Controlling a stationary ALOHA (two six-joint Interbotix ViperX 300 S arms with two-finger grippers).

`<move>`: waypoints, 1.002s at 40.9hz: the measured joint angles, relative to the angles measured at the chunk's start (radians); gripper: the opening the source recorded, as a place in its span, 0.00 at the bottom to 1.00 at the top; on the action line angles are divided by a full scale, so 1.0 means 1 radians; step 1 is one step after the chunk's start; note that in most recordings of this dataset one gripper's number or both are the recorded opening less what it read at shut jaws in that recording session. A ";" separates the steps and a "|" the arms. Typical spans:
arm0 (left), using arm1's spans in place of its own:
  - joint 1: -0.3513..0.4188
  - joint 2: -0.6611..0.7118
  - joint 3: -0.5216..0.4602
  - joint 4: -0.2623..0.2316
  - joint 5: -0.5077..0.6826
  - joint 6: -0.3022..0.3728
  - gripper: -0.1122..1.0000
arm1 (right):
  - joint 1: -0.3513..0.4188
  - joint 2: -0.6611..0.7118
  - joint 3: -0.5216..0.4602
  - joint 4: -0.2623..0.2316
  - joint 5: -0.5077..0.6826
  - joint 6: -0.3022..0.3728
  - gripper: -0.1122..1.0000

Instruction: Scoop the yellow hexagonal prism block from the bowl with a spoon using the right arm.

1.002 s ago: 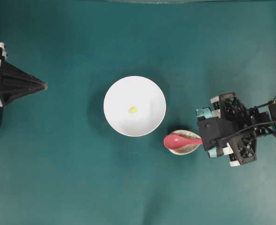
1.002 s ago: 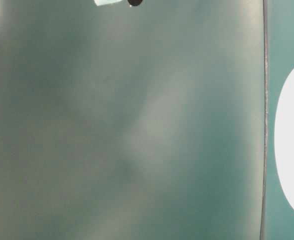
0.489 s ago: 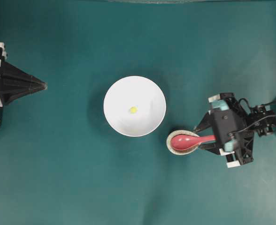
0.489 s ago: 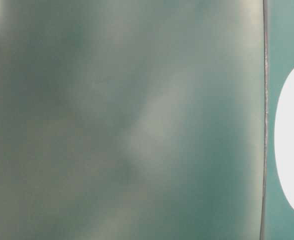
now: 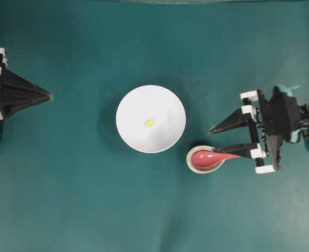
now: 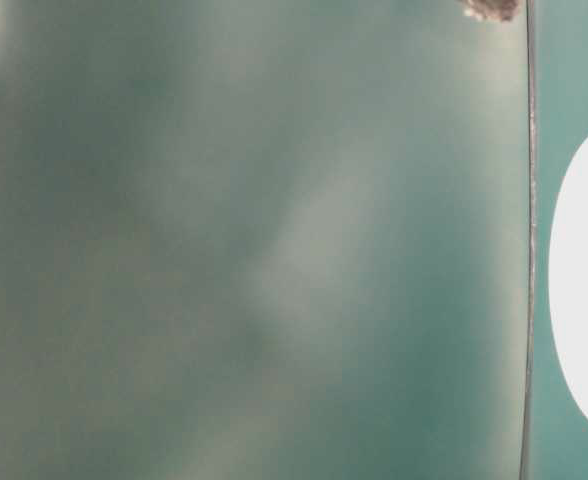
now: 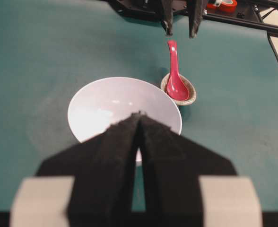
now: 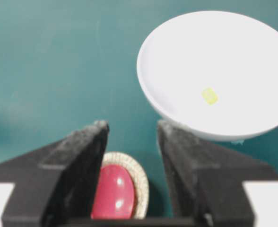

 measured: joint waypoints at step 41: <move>0.000 0.000 0.005 -0.002 0.003 0.000 0.09 | 0.147 0.370 0.184 0.195 -0.607 0.002 0.56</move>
